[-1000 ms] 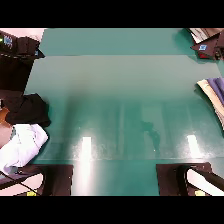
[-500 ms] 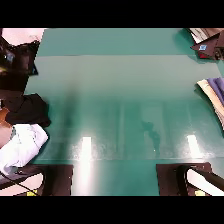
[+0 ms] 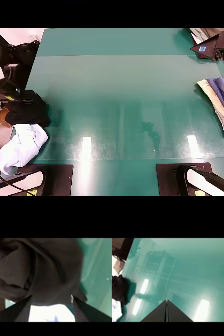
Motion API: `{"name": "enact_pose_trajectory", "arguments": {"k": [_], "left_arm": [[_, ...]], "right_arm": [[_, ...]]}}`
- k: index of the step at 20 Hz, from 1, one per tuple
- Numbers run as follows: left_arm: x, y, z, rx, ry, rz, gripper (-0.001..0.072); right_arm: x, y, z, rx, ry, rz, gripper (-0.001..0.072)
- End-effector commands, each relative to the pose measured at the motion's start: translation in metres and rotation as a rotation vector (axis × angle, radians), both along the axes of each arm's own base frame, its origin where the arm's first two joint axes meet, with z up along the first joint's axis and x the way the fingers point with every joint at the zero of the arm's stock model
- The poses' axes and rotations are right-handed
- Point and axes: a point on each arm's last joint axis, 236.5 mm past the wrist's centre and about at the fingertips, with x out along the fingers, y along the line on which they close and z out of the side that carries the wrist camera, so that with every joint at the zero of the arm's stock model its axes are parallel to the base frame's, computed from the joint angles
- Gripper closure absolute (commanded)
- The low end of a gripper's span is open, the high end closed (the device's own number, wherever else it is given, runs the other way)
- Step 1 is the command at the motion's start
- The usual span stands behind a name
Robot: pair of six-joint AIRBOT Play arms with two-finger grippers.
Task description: Fold the shirts.
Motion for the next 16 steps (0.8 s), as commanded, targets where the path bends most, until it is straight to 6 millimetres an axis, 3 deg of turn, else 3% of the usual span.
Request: {"name": "enact_pose_trajectory", "arguments": {"k": [1, 3, 4, 5, 6, 10, 12, 14, 16], "left_arm": [[0.003, 0.012, -0.025, 0.014, -0.042, 0.03, 0.0123], [0.009, 0.012, -0.026, 0.017, -0.067, 0.024, 0.0126], [0.012, 0.012, -0.025, 0.019, -0.079, 0.022, 0.0225], [0.013, 0.013, -0.025, 0.019, -0.084, 0.021, 0.0422], [0.013, 0.013, -0.025, 0.02, -0.085, 0.02, 0.0675], [0.019, -0.005, -0.016, -0.04, -0.121, 0.006, 0.0685], [0.042, -0.035, 0.022, -0.098, -0.254, -0.078, 0.0685], [0.066, -0.076, 0.096, -0.124, -0.443, -0.212, 0.0685], [0.069, -0.13, 0.183, -0.179, -0.616, -0.366, 0.0685]], "right_arm": [[-0.002, 0.001, -0.001, -0.001, 0.007, 0.008, 0.0691], [-0.005, 0.002, -0.003, -0.003, 0.016, 0.017, 0.0691], [-0.006, 0.003, -0.003, -0.004, 0.019, 0.021, 0.0691], [-0.006, 0.003, -0.003, -0.004, 0.019, 0.021, 0.0691], [-0.006, 0.003, -0.003, -0.004, 0.019, 0.021, 0.0691], [-0.005, 0.003, -0.003, -0.003, 0.018, 0.021, 0.0691], [-0.003, 0.0, -0.001, 0.002, 0.01, 0.009, 0.0691], [0.001, -0.007, 0.007, 0.017, -0.013, -0.018, 0.0691], [0.005, -0.02, 0.024, 0.022, -0.062, -0.057, 0.0691]]}}
